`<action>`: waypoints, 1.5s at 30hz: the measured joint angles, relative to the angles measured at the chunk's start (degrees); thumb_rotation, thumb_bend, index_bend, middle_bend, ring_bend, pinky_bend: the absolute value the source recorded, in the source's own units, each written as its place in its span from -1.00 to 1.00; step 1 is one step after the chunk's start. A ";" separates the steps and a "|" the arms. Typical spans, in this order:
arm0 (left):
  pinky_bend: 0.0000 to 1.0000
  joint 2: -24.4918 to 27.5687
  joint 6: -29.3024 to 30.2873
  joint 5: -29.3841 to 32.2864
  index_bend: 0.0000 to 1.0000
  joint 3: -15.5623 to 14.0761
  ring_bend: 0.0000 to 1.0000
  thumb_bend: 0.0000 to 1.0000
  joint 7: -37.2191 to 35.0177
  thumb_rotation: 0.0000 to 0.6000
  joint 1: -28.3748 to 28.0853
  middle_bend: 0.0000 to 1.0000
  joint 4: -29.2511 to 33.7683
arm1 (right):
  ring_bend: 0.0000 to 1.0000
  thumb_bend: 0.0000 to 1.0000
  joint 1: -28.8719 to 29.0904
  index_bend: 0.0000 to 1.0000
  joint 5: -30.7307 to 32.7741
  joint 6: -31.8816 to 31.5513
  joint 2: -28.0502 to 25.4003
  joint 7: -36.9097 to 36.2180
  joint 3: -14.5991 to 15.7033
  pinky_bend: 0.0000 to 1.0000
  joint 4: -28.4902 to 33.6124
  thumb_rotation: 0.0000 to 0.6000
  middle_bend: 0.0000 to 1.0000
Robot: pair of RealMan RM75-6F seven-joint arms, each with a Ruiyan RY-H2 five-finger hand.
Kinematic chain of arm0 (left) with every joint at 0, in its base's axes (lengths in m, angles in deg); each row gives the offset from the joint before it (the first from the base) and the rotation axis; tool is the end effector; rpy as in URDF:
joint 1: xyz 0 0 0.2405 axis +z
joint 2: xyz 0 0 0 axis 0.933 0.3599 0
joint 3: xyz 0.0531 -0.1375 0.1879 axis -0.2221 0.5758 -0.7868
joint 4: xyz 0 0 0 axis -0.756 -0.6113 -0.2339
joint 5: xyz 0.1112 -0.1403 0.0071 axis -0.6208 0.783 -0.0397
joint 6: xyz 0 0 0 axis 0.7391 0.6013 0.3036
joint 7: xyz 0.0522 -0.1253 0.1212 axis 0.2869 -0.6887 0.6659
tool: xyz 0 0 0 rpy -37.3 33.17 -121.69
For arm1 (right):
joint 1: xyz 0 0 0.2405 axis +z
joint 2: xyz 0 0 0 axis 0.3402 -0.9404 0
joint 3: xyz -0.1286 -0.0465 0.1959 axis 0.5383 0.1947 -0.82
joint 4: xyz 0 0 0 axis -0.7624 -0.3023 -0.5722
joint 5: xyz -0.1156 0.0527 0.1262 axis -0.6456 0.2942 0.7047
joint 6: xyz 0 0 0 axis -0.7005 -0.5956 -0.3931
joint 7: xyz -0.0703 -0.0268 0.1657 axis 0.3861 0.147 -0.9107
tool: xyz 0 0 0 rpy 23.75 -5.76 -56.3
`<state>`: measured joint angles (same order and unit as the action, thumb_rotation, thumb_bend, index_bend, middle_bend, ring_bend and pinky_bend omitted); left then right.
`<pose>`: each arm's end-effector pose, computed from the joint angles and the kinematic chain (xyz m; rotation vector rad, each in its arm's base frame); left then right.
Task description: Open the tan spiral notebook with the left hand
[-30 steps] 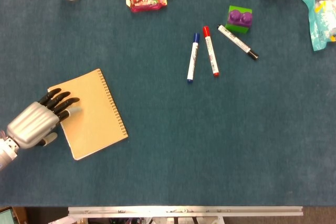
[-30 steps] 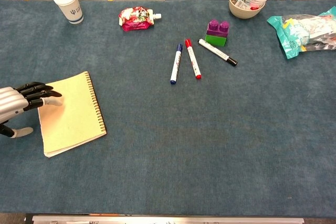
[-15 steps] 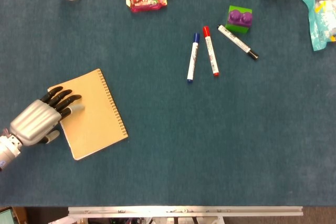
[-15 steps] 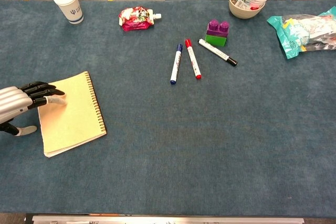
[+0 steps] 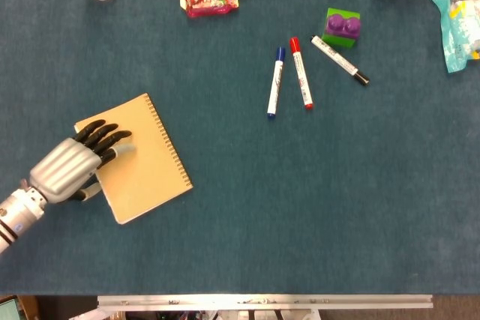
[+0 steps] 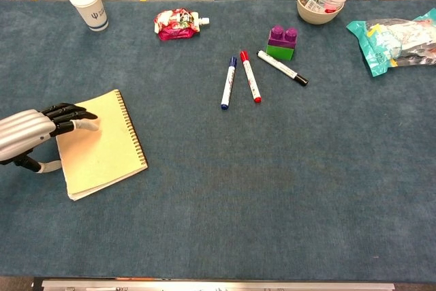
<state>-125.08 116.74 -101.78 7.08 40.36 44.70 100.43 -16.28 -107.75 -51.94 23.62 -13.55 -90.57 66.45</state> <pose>-0.2873 0.2496 0.0199 -2.1802 -0.9327 -0.8630 -0.2793 -0.2056 0.1946 1.3634 -1.0384 0.9887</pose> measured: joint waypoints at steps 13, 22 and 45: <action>-0.95 -0.41 -1.05 0.98 -0.71 1.05 -1.00 -0.22 -2.60 1.00 -2.00 -0.85 3.69 | -0.53 -0.21 -0.01 -0.27 0.21 -0.16 0.14 0.15 -0.28 -0.42 -0.02 1.00 -0.25; -0.95 -0.18 -1.44 1.80 -0.68 2.69 -1.00 0.00 -2.40 1.00 -3.73 -0.85 7.40 | -0.53 -0.21 0.03 -0.27 0.39 -0.10 0.42 -0.11 -0.42 -0.42 -0.44 1.00 -0.25; -0.75 0.57 -2.11 4.49 0.24 5.20 -0.81 0.09 1.10 1.00 -4.75 -0.54 14.21 | -0.53 -0.21 -0.35 -0.27 0.13 -0.92 0.55 -1.61 -0.56 -0.42 -1.65 1.00 -0.25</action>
<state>-124.51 114.64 -97.29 12.28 41.46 39.94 114.64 -16.63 -107.62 -52.86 24.17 -15.16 -91.13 64.80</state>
